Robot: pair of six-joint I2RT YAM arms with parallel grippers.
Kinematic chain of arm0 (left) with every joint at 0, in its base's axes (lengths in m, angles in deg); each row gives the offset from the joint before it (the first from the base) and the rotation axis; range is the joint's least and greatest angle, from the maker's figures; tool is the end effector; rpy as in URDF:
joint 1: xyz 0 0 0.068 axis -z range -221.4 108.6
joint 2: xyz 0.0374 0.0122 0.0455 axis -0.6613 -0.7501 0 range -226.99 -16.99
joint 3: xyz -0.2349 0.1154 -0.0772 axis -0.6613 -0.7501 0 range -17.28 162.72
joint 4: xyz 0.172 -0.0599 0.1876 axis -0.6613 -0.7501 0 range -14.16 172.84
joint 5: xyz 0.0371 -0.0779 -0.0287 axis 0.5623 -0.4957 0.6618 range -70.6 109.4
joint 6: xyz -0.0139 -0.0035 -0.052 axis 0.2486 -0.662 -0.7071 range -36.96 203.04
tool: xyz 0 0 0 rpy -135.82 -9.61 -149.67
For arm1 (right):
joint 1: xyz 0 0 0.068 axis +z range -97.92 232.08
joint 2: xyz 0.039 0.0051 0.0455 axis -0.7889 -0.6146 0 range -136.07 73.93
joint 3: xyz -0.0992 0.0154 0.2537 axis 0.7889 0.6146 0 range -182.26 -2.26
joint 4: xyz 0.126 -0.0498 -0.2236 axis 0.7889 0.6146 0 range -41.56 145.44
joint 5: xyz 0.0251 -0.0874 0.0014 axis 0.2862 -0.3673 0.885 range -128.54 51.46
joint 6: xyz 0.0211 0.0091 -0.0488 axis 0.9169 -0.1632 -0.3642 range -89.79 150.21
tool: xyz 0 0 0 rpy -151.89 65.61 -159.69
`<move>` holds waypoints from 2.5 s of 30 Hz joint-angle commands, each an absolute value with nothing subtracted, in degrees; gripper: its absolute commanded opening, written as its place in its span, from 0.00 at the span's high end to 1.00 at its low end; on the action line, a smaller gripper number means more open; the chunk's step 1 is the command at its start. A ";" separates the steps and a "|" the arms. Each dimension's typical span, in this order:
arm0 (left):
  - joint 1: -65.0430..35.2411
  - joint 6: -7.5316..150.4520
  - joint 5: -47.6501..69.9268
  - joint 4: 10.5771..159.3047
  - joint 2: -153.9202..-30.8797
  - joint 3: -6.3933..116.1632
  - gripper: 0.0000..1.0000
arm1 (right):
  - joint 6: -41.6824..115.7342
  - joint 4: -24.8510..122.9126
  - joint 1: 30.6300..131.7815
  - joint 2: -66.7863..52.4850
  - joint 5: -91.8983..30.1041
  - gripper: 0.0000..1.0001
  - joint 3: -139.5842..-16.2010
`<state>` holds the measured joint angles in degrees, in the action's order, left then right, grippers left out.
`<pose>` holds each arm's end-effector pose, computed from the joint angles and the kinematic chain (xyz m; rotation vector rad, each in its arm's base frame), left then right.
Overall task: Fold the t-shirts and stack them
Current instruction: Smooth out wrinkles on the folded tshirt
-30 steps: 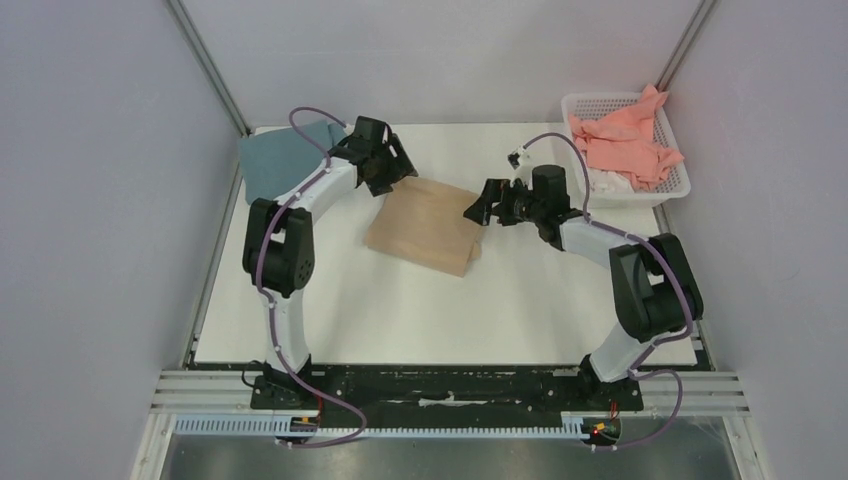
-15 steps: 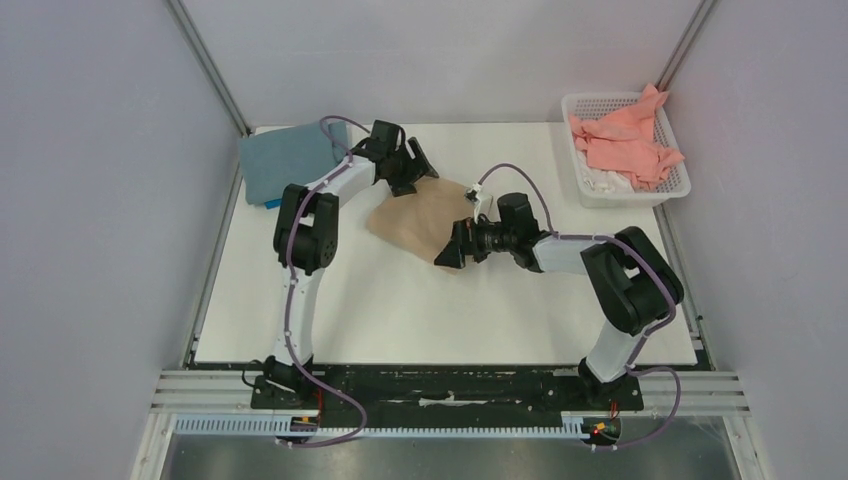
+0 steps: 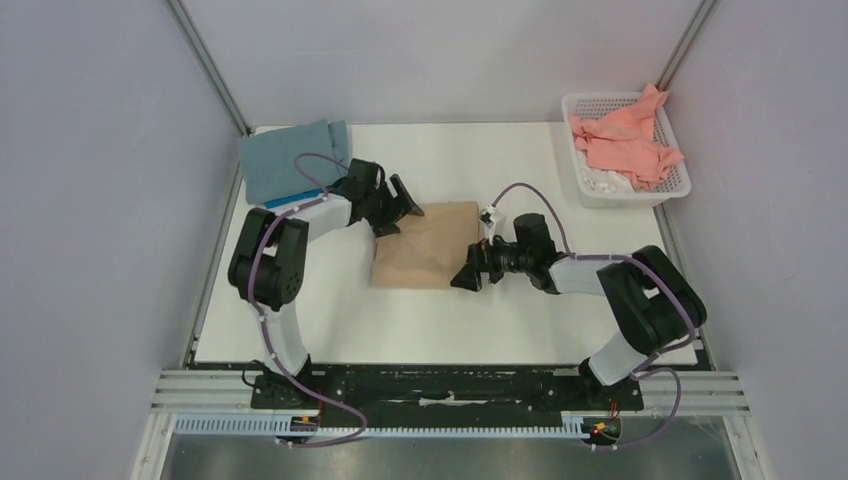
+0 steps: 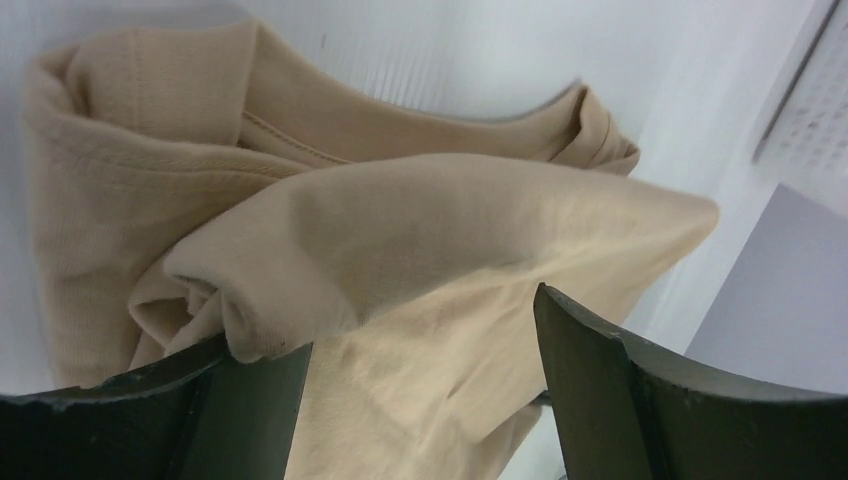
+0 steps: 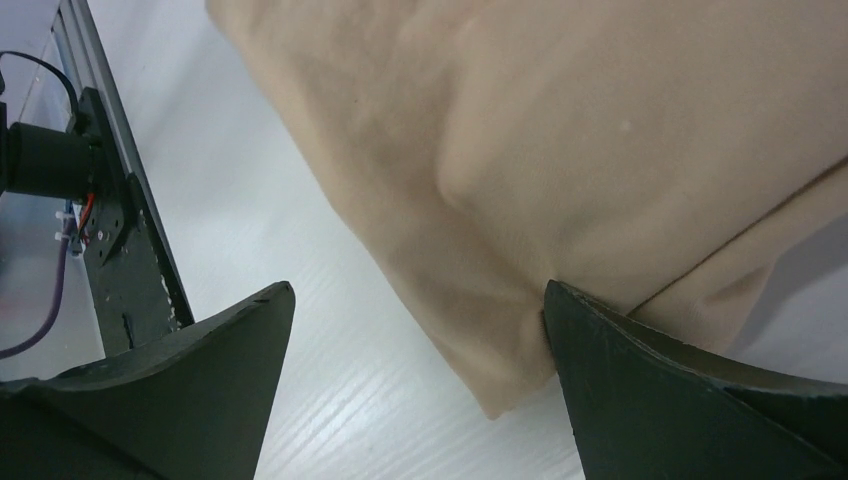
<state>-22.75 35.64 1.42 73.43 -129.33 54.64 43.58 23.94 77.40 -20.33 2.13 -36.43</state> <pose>0.3901 -0.1432 0.1622 -0.4972 2.5430 -0.8587 0.2575 0.1475 0.1356 -0.6493 2.1554 1.1500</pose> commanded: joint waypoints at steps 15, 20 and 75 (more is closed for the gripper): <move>-19.97 44.08 6.13 68.05 -125.74 57.98 0.14 | 41.16 32.91 79.76 -1.04 -3.12 0.02 -33.62; -22.27 44.93 9.71 65.59 -132.50 62.13 0.14 | 39.88 35.40 79.73 0.01 -4.78 0.02 -33.25; -25.42 46.04 17.41 72.93 -97.10 27.23 0.13 | 42.80 36.83 79.70 15.95 -16.77 0.02 -26.25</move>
